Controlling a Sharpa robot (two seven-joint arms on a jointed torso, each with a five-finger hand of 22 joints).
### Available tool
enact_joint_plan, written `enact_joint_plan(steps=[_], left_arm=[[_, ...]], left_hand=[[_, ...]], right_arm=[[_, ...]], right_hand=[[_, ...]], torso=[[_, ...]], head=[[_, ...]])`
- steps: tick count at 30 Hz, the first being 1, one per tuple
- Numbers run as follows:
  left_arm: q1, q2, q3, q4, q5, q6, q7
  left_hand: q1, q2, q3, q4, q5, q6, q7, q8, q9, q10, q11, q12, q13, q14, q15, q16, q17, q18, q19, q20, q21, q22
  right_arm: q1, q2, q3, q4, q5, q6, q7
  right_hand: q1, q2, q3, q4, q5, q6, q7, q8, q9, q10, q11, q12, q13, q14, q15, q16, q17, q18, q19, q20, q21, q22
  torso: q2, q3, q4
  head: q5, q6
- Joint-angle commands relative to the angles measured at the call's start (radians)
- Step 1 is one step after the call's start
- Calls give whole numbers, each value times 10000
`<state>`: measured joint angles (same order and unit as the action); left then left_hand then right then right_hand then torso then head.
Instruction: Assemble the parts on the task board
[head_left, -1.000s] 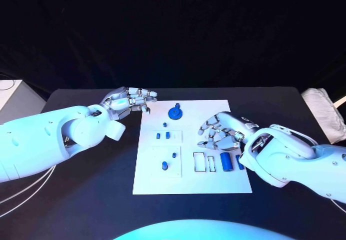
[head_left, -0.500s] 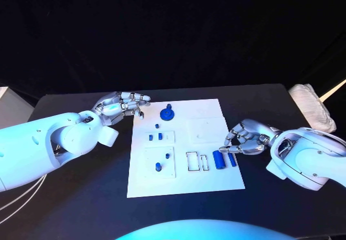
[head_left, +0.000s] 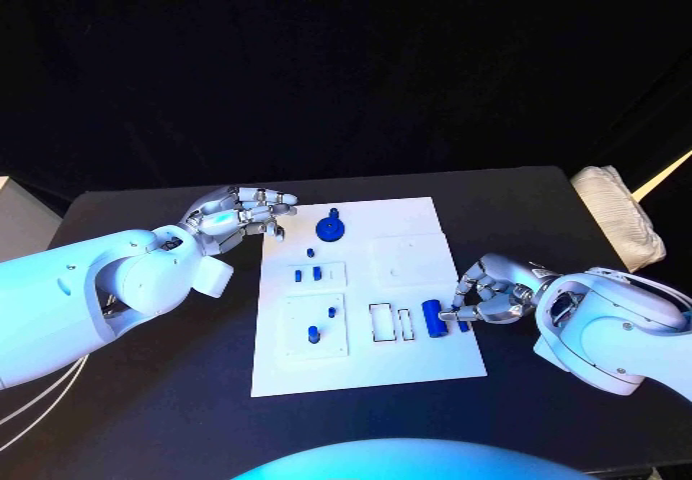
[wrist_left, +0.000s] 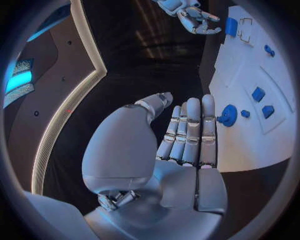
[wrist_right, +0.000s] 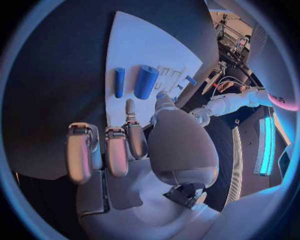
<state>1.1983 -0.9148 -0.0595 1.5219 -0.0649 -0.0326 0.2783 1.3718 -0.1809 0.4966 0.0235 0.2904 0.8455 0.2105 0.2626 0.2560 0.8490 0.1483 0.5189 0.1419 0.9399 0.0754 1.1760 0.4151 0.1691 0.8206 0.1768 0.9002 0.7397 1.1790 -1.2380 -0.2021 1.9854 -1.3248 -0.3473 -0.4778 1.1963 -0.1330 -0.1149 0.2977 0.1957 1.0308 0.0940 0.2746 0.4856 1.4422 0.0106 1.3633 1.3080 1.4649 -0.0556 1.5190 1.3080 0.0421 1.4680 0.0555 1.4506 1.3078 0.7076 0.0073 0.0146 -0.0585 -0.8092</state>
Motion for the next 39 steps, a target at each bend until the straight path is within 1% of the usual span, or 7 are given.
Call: enact_joint_plan(steps=[1,21,28,30,33,35,39], left_arm=[[-8,0,5,36,-26,98,123],[-9,-30,6,55,-25,166,80],[-9,-50,6,64,-25,176,53],[-9,-51,6,66,-25,186,44],[-9,-48,6,67,-25,198,35],[-9,-45,6,65,-25,207,28],[-9,-43,6,58,-25,221,9]], left_hand=[[-69,15,-64,-5,-57,-33,-29,47,13,-52,6,43,-13,-39,28,-38,-17,146,82,-20,-68,-22],[-76,18,-71,3,-56,-34,-29,54,14,-58,6,51,-14,-40,29,-37,-17,146,86,-19,-79,-30],[-76,18,-71,3,-56,-34,-29,54,14,-58,6,51,-14,-40,29,-37,-17,146,86,-19,-79,-30],[-76,18,-71,3,-56,-34,-29,54,14,-58,6,51,-14,-40,29,-37,-17,146,86,-19,-79,-30],[-82,23,-77,12,-55,-33,-29,64,15,-66,6,60,-16,-41,29,-36,-18,146,91,-19,-92,-39],[-82,23,-77,12,-55,-33,-29,64,15,-66,6,60,-16,-41,29,-36,-18,146,91,-19,-92,-39],[-82,26,-79,15,-54,-31,-29,69,16,-69,6,63,-17,-43,29,-36,-19,146,92,-18,-97,-43]], right_arm=[[-123,180,-5,-59,-722,-163,-384],[-628,1299,-5,-792,-964,45,-616],[-782,1577,-6,-1076,-1148,506,-707],[-811,1624,-6,-1101,-1164,532,-727],[-829,1643,-6,-1089,-1066,309,-730],[-837,1643,-6,-1053,-905,19,-717],[-843,1596,-4,-923,-312,-705,-597]], right_hand=[[-132,-9,-69,-10,65,-1,-67,44,16,60,-5,37,683,799,-21,38,1324,-161,660,-79,64,1919],[-238,238,-107,-21,147,80,-109,161,52,80,-39,31,723,813,-44,70,1407,-175,680,-96,131,1970],[305,388,-60,-63,256,86,-139,254,68,98,-68,12,771,836,-70,117,1537,-197,708,-121,226,2042],[780,453,2,-92,596,84,-153,291,60,119,-83,10,808,857,-84,159,1649,-207,720,-135,270,2077],[1065,492,81,-96,626,89,-158,301,44,133,-91,9,828,863,-89,171,1685,-213,728,-140,297,2098],[1310,665,255,-66,1041,237,-222,364,30,197,-145,59,891,897,-125,233,1849,-254,789,-163,481,2211],[1390,764,363,-61,1316,468,-327,476,25,267,-231,130,981,911,-190,261,1925,-276,822,-207,578,2273]], torso=[[9,-1,-1],[5,-7,11],[-2,-19,3],[-5,-16,-9],[-8,-17,-12],[-10,-12,-7],[-7,-7,0]], head=[[44,-15],[82,-86],[105,-128],[108,-137],[113,-131],[108,-123],[107,-112]])
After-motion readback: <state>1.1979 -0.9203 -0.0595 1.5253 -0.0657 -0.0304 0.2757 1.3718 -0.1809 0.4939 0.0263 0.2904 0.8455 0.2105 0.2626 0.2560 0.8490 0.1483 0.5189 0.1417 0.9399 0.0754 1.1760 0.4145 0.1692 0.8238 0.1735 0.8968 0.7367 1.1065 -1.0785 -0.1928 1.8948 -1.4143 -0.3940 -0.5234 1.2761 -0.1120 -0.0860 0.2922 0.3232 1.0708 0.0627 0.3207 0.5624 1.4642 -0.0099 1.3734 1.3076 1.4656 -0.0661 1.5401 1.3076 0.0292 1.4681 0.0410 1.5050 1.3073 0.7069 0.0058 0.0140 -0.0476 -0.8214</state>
